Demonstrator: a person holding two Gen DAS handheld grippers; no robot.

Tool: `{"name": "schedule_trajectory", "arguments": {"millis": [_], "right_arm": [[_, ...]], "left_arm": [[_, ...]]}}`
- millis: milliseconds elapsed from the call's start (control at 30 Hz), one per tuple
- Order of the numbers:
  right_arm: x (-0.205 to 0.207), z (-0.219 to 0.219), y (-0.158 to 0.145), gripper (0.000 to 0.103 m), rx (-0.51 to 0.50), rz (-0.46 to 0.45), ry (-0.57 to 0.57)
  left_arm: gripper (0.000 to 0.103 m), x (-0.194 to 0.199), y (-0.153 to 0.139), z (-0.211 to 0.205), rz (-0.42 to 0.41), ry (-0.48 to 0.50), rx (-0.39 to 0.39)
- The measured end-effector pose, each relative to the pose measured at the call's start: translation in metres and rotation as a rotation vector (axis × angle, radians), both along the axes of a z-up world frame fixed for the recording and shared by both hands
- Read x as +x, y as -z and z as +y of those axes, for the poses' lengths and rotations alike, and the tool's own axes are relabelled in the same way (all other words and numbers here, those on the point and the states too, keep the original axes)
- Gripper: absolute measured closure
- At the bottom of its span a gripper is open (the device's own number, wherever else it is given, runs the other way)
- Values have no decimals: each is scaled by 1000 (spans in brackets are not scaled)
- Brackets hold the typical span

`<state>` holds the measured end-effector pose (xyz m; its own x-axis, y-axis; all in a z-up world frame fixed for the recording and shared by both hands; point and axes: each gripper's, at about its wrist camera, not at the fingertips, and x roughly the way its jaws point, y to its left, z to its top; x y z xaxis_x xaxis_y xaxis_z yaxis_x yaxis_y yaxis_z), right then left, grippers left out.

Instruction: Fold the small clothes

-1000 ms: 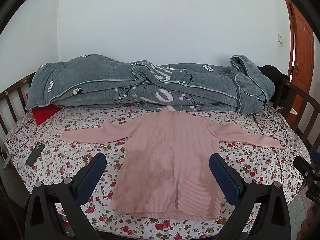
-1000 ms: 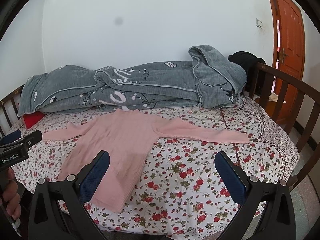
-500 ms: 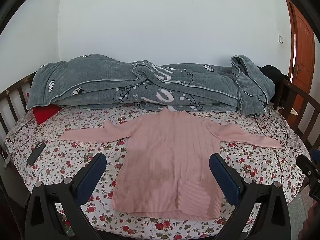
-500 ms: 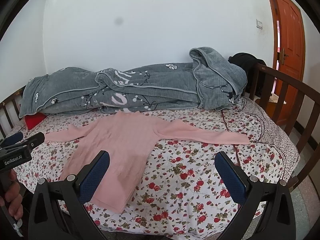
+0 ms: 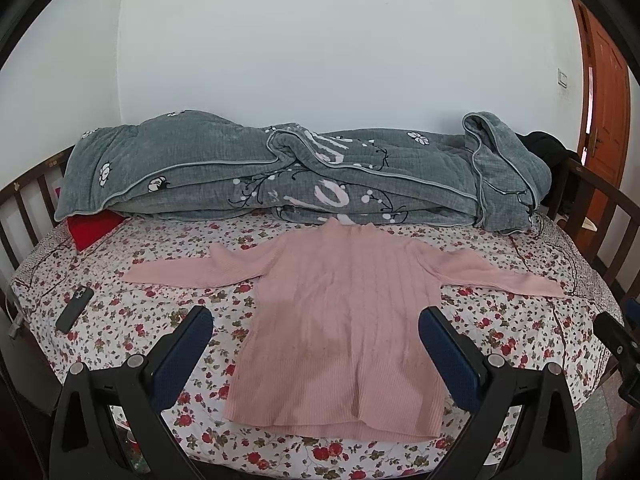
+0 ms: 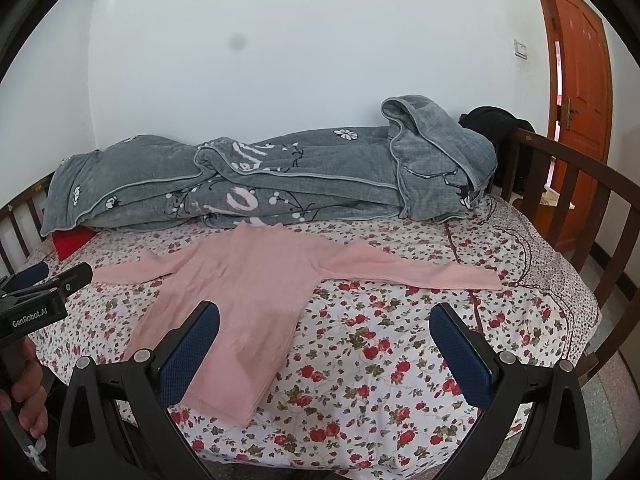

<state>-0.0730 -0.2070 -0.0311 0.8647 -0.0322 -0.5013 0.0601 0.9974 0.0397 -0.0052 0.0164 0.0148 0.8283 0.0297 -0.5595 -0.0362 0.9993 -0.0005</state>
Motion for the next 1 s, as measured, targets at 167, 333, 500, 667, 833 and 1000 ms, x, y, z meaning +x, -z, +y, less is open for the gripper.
{"name": "schedule_trajectory", "arguments": {"millis": [167,333,500,667,833,1000], "right_arm": [[0,2,1,0,-7,4,-3],[0,2,1,0,-8,3,-2],[0,3,0,0,-10,2,-1],[4,6,-3,0,-23,8,1],[13,11,-5,0,-38,23,-2],[29,19,-8,0,-47,36,-10]], "left_arm": [[0,0,-1,0,0,-1,-4],[0,1,-2,0,0,-1,-7],[0,4,-2,-2,2,6,-11],[0,14,1,-1,10,18,-18],[0,27,3,4,23,22,-26],[0,44,7,14,36,16,-35]]}}
